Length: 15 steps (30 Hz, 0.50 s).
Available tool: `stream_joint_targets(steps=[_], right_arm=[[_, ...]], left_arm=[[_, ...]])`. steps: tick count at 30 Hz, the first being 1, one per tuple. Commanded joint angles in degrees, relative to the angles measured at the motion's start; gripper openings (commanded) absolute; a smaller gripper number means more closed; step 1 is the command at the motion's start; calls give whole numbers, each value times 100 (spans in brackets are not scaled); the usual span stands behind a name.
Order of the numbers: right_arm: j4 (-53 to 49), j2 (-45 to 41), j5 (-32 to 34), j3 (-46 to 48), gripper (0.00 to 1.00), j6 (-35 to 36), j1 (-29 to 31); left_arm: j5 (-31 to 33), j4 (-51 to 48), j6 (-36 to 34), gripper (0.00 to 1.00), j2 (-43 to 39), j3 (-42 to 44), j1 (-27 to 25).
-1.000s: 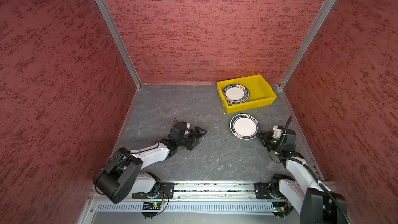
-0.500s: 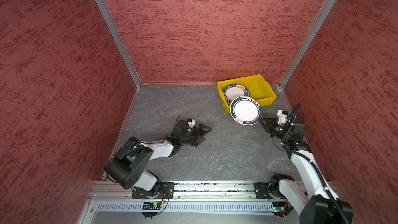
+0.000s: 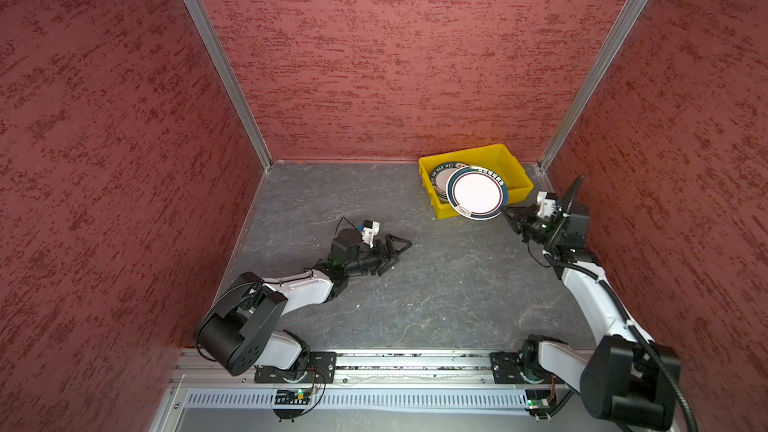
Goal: Place the plates into the plastic bin on the countertop
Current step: 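Carry the red-rimmed plate into the yellow bin with the right gripper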
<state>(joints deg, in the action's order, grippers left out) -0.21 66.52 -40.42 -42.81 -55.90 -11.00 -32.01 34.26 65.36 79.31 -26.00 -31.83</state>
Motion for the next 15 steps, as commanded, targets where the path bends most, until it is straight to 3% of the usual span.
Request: stream_joint_targets(steps=[1,6,15], right_arm=[[229,308,98,-448,0,348,-24],[102,854,354,-815,0,767,-16],[443,1644,396,-1225,0,671,149]], left_arm=[[301,-167,-403,99,-470,93,-4],[665,-981,-818,99,-1304,133,56],[1124,-1992,-1036,100,-2608,507,358]])
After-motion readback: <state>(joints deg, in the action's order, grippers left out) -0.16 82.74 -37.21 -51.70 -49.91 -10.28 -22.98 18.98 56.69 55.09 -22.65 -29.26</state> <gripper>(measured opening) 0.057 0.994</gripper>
